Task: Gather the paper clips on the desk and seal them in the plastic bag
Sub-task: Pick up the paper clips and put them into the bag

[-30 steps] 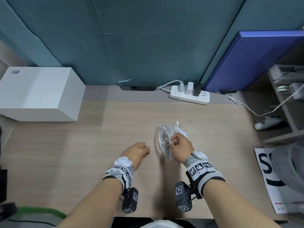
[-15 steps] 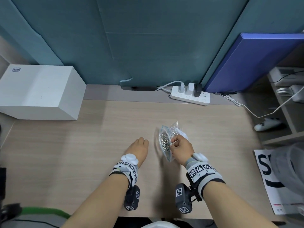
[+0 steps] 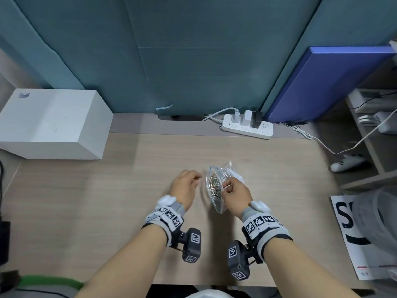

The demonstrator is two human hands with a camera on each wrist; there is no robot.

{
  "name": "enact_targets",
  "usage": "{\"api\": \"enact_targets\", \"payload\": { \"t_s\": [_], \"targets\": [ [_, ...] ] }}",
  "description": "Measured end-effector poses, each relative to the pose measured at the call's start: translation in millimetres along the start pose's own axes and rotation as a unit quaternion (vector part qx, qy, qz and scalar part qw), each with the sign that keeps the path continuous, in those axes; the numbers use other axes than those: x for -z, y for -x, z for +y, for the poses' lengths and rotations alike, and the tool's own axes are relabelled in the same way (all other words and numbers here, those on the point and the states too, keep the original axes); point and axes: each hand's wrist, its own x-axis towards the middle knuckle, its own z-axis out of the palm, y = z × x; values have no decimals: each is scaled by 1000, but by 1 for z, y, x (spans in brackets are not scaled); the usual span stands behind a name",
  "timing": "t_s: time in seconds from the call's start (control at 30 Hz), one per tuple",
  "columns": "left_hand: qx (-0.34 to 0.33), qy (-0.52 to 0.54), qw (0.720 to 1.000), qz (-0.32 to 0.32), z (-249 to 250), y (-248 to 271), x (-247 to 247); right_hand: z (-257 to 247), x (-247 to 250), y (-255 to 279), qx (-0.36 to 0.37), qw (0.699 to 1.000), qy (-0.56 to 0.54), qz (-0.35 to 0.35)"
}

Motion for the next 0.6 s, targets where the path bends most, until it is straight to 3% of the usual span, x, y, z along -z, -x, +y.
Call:
{"api": "enact_targets", "payload": {
  "t_s": [0.07,0.13,0.23,0.47,0.6],
  "targets": [
    [42,-47,998,15,-27,10,8,2,1,-1,-1,1000,-4,0],
    [56,-82,995,-10,-45,20,11,3,2,-1,-4,1000,-6,-2],
    [39,-117,990,-69,-56,29,5,5,-1,-1,-4,1000,0,-3],
    [-34,-220,969,-105,-56,23,-1,3,-3,-3,-3,1000,8,-9],
    [-37,-276,955,-99,-43,22,-2,2,-1,-4,-4,1000,11,-4]
  ]
}}
